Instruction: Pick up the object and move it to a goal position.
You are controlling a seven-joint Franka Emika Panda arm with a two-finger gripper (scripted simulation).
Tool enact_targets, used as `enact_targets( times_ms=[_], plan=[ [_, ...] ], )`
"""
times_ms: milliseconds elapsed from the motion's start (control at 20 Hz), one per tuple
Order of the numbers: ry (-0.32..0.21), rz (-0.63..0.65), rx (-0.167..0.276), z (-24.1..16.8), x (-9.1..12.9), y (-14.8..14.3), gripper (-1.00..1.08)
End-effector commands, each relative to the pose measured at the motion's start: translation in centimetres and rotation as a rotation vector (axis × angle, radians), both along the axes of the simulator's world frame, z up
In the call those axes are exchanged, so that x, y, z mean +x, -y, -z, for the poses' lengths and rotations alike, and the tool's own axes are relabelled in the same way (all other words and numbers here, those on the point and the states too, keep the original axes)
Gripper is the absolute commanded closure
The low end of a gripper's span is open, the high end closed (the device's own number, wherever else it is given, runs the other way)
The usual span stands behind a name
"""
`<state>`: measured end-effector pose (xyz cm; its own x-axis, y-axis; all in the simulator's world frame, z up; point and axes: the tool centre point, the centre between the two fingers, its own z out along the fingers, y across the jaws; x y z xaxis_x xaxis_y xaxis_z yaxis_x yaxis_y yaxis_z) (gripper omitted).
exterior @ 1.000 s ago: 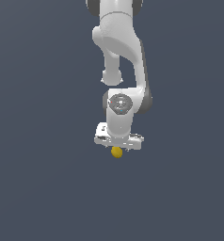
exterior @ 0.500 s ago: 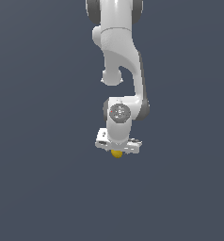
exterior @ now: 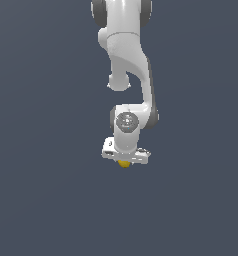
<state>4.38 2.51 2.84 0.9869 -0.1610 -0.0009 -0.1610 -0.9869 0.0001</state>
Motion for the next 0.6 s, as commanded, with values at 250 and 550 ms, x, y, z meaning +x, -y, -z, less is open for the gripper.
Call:
enact_targets(
  times_ms=[250, 550],
  plan=[
    [0.0, 0.0, 0.0, 0.0, 0.0, 0.0, 1.08],
    [0.0, 0.0, 0.0, -1.2, -0.3, -1.3, 1.08]
  ],
)
